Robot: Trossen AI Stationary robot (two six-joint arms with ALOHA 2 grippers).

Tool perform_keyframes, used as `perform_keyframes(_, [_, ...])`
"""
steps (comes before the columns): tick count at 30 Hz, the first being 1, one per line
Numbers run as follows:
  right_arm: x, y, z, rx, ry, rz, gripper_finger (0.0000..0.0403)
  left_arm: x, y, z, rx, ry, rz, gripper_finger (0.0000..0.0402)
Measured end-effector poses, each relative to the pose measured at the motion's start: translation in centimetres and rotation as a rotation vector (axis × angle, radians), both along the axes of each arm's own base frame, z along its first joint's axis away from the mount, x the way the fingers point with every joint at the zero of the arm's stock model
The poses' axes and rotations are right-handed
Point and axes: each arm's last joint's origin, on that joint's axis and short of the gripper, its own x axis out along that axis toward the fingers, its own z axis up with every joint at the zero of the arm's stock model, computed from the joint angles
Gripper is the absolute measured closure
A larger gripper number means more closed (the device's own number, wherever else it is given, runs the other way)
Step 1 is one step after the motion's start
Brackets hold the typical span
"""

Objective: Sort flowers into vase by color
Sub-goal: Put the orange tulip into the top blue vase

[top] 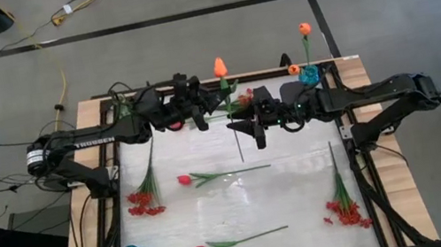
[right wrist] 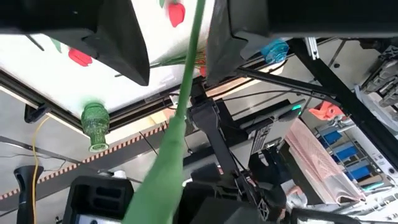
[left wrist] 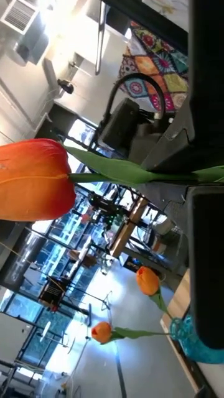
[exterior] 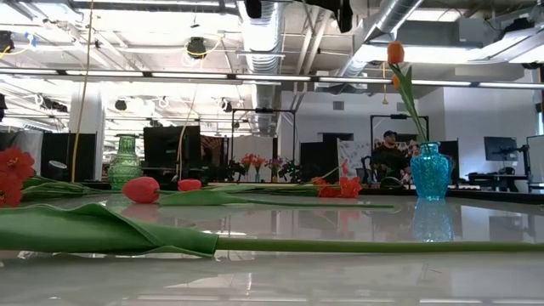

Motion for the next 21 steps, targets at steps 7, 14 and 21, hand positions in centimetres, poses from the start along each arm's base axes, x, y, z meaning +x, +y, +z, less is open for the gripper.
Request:
perform_keyframes(7, [-0.01,0.0,0.02,0.0,-0.001,0.0,0.0283,0.03,-0.01,-0.1,0.032,0.016,0.004,0.0397])
perform_keyframes(14, [-0.02,0.0,0.03,0.0,-0.002,0.0,0.0345,0.03,-0.01,-0.1,0.034,0.017,0.004,0.0392])
perform_keyframes(21, [-0.03,0.03,0.02,0.001,0.001,0.009,0.0379,0.07,-0.04,-0.23,0.04,0.033,-0.009,0.0366])
